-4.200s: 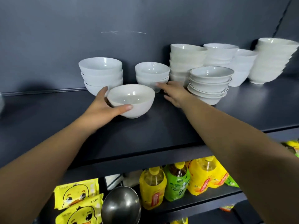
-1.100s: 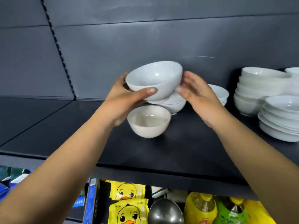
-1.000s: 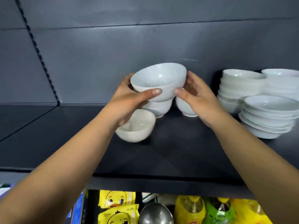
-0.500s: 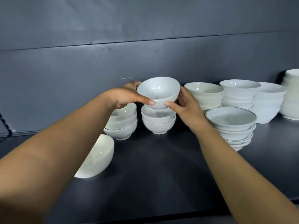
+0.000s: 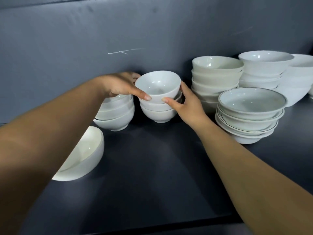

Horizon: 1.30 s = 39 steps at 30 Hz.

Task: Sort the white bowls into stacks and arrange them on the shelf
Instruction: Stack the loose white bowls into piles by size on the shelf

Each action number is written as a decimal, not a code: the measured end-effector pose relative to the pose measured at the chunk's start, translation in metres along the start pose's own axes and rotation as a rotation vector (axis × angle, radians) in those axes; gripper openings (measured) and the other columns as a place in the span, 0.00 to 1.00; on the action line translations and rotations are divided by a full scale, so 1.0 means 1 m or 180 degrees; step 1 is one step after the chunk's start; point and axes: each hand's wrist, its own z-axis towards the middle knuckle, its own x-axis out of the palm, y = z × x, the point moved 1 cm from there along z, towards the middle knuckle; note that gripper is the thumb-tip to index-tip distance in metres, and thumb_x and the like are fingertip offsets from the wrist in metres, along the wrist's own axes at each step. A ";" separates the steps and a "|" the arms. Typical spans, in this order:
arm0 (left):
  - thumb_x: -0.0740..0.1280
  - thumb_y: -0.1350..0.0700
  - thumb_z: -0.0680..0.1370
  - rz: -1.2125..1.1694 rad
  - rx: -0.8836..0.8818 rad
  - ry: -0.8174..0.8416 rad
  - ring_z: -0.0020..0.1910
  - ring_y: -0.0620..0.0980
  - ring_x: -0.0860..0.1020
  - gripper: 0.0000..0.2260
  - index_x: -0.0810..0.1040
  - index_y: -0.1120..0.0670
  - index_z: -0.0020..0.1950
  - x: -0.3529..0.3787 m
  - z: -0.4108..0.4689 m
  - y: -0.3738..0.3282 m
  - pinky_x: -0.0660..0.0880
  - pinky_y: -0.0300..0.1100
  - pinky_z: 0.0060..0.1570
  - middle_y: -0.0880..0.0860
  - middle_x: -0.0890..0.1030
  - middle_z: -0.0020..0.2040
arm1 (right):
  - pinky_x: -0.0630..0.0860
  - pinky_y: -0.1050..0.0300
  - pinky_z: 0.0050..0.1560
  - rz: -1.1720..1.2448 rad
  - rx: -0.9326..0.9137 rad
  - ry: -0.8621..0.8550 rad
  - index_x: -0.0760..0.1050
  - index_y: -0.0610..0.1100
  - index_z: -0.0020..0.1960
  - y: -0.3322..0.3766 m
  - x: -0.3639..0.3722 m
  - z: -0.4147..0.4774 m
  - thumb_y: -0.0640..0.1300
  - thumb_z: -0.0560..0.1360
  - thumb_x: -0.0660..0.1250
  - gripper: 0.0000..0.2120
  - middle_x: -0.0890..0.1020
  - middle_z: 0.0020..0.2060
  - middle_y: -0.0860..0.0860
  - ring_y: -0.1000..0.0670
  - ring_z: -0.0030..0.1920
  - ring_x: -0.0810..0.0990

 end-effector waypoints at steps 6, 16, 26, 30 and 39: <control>0.75 0.49 0.58 -0.0008 -0.0046 -0.0038 0.59 0.46 0.76 0.31 0.74 0.54 0.59 0.008 0.003 0.000 0.69 0.40 0.61 0.49 0.80 0.57 | 0.67 0.60 0.63 -0.0021 0.0090 0.0046 0.63 0.48 0.70 -0.005 -0.002 0.000 0.49 0.71 0.70 0.30 0.75 0.62 0.52 0.53 0.62 0.72; 0.76 0.39 0.56 0.0455 -0.0137 -0.0151 0.61 0.48 0.74 0.33 0.75 0.52 0.57 0.006 -0.010 -0.008 0.68 0.45 0.65 0.48 0.79 0.57 | 0.68 0.62 0.59 -0.0140 0.0194 -0.0022 0.68 0.45 0.65 0.002 -0.001 -0.006 0.49 0.72 0.68 0.23 0.76 0.60 0.51 0.53 0.59 0.73; 0.65 0.50 0.76 -0.0543 0.0314 -0.2364 0.63 0.44 0.72 0.17 0.74 0.50 0.64 0.015 -0.147 0.032 0.64 0.33 0.60 0.46 0.76 0.61 | 0.57 0.81 0.55 -0.0514 -0.0318 -0.0046 0.68 0.43 0.68 0.068 0.020 -0.074 0.47 0.72 0.69 0.26 0.68 0.61 0.57 0.61 0.60 0.64; 0.63 0.52 0.77 -0.1450 -0.0195 -0.3210 0.57 0.43 0.73 0.19 0.71 0.55 0.67 0.043 -0.199 0.086 0.68 0.25 0.51 0.49 0.75 0.60 | 0.60 0.62 0.69 -0.0650 -0.0089 0.1452 0.60 0.47 0.72 0.076 0.062 -0.098 0.57 0.67 0.69 0.38 0.65 0.69 0.56 0.57 0.69 0.62; 0.74 0.41 0.59 -0.1810 0.0005 -0.1637 0.59 0.39 0.75 0.38 0.69 0.50 0.67 0.064 -0.214 0.136 0.72 0.36 0.59 0.44 0.78 0.60 | 0.67 0.50 0.68 -0.0069 0.0282 0.1908 0.65 0.50 0.68 0.078 0.121 -0.102 0.44 0.63 0.76 0.37 0.74 0.64 0.55 0.56 0.65 0.71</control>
